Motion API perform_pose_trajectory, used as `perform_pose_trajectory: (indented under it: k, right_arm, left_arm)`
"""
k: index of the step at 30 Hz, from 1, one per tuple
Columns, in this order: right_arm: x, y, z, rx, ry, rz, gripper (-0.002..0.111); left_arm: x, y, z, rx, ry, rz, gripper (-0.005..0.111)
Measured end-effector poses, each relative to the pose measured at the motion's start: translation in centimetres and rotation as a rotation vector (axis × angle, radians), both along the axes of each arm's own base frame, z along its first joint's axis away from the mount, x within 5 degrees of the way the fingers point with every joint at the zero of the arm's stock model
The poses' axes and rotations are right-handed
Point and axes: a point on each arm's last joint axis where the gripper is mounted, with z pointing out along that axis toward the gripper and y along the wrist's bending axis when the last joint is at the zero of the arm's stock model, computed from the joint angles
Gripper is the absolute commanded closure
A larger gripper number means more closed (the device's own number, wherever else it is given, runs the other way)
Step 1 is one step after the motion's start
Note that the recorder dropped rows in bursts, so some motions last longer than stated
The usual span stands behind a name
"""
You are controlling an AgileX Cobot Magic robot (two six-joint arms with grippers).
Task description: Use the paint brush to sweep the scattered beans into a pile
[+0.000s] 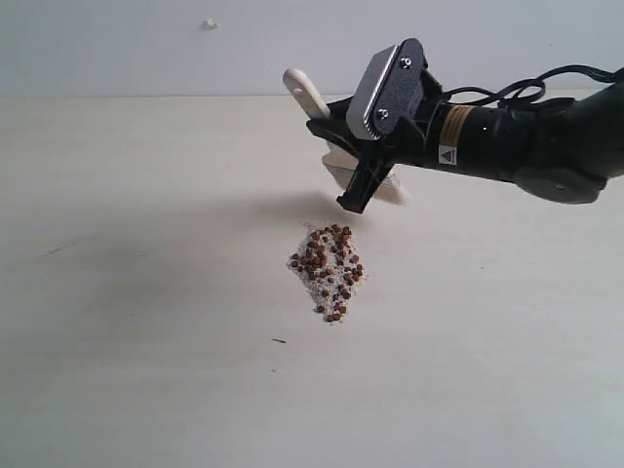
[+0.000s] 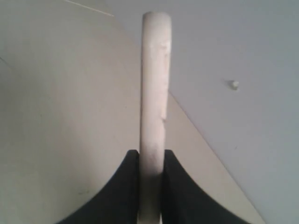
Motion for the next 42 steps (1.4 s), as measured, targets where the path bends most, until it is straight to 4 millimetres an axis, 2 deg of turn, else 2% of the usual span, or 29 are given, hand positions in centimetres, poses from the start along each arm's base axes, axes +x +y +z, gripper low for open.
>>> perform_pose_trajectory:
  k: [3, 5, 10, 16, 25, 28, 33, 42]
  right_arm:
    - [1.2, 1.1, -1.2, 0.039, 0.033, 0.079, 0.108]
    - [1.2, 1.4, -1.6, 0.045, 0.054, 0.117, 0.108]
    - [0.4, 2.0, -1.6, 0.097, 0.115, 0.228, 0.108]
    - [-0.5, 2.2, -1.8, 0.069, 0.157, 0.328, 0.108]
    - [-1.1, 1.8, 3.2, 0.038, 0.031, 0.316, 0.108]
    - [-0.9, 1.5, 3.8, -0.013, 0.015, 0.260, 0.108]
    - [-0.3, 1.2, 2.7, -0.071, 0.015, 0.214, 0.108]
    - [1.5, 1.3, -2.0, -0.019, 0.034, 0.104, 0.108]
  left_arm:
    - [0.0, 0.0, 0.0, 0.000, 0.000, 0.000, 0.107]
    - [0.0, 0.0, 0.0, 0.000, 0.000, 0.000, 0.107]
    - [0.0, 0.0, 0.0, 0.000, 0.000, 0.000, 0.107]
    - [0.0, 0.0, 0.0, 0.000, 0.000, 0.000, 0.107]
    - [0.0, 0.0, 0.0, 0.000, 0.000, 0.000, 0.107]
    - [0.0, 0.0, 0.0, 0.000, 0.000, 0.000, 0.107]
    - [0.0, 0.0, 0.0, 0.000, 0.000, 0.000, 0.107]
    - [0.0, 0.0, 0.0, 0.000, 0.000, 0.000, 0.107]
